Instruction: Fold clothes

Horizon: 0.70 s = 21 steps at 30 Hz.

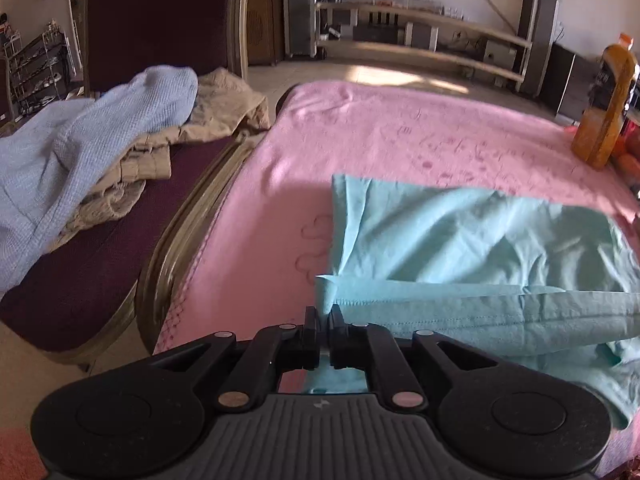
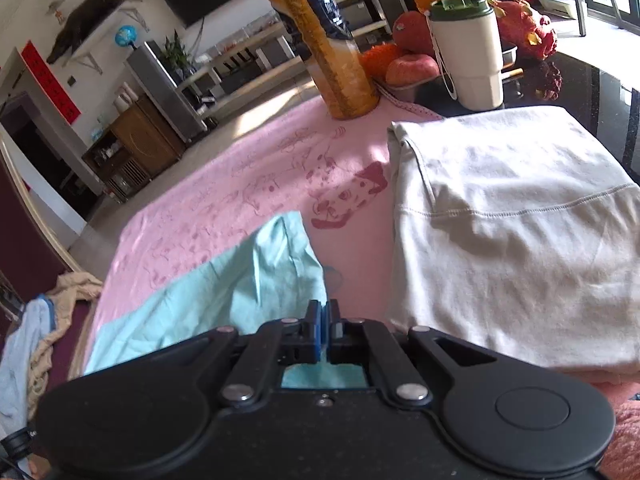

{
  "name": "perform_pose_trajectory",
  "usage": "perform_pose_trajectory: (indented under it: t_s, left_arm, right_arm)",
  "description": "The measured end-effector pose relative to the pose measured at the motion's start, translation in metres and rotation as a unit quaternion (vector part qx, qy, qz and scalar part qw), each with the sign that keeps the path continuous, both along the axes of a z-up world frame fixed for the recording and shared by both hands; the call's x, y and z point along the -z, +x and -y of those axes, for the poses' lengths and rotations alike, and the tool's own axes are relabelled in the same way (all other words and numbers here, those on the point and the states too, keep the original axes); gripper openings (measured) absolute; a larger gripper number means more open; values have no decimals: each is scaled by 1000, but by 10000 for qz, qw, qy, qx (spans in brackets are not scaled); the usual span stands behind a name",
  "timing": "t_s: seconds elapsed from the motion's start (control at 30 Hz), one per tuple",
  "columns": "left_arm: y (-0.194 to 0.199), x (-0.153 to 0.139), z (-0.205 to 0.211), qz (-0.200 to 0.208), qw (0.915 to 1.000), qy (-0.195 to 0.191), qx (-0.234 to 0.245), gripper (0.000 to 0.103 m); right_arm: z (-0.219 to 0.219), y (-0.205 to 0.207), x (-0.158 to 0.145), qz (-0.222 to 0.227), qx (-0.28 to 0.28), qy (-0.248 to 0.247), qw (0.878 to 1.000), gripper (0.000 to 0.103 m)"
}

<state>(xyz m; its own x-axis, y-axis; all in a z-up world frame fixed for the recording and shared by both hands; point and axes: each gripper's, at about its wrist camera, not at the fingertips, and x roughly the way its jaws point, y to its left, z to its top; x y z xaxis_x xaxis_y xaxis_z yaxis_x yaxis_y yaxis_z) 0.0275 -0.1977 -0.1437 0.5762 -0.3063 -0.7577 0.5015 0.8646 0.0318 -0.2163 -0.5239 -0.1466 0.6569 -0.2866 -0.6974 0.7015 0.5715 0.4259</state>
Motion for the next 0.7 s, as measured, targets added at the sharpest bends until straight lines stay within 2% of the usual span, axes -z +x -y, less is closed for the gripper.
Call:
perform_pose_trajectory:
  t_s: [0.07, 0.17, 0.23, 0.33, 0.43, 0.5, 0.57, 0.63, 0.7]
  left_arm:
    - [-5, 0, -8, -60, 9998, 99, -174, 16]
    - [-16, -19, -21, 323, 9988, -95, -347, 16]
    - [-20, -33, -20, 565, 9977, -327, -195, 15]
    - [-18, -40, 5, 426, 9961, -546, 544, 20]
    - [-11, -21, 44, 144, 9940, -259, 1052, 22]
    - [-2, 1, 72, -84, 9919, 63, 1269, 22]
    - [1, 14, 86, -45, 9893, 304, 1426, 22]
    - [3, 28, 99, 5, 9860, 541, 1580, 21]
    - [-1, 29, 100, -4, 9822, 724, 1731, 20]
  right_arm:
    - [3, -1, 8, -220, 44, 105, 9997, 9]
    - [4, -10, 2, -32, 189, -2, 9998, 9]
    - [3, -3, 0, 171, -51, 150, 9997, 12]
    - [2, 10, -1, 439, -448, 384, 9973, 12]
    - [-10, 51, 9, -3, -1176, 508, 9918, 13]
    - [-12, 74, 20, -485, -1241, 346, 9905, 13]
    - [-12, 89, 30, -839, -1157, 225, 9895, 13]
    - [-8, 95, 37, -988, -1034, 245, 9894, 13]
    - [-5, 93, 38, -988, -1045, 423, 9887, 13]
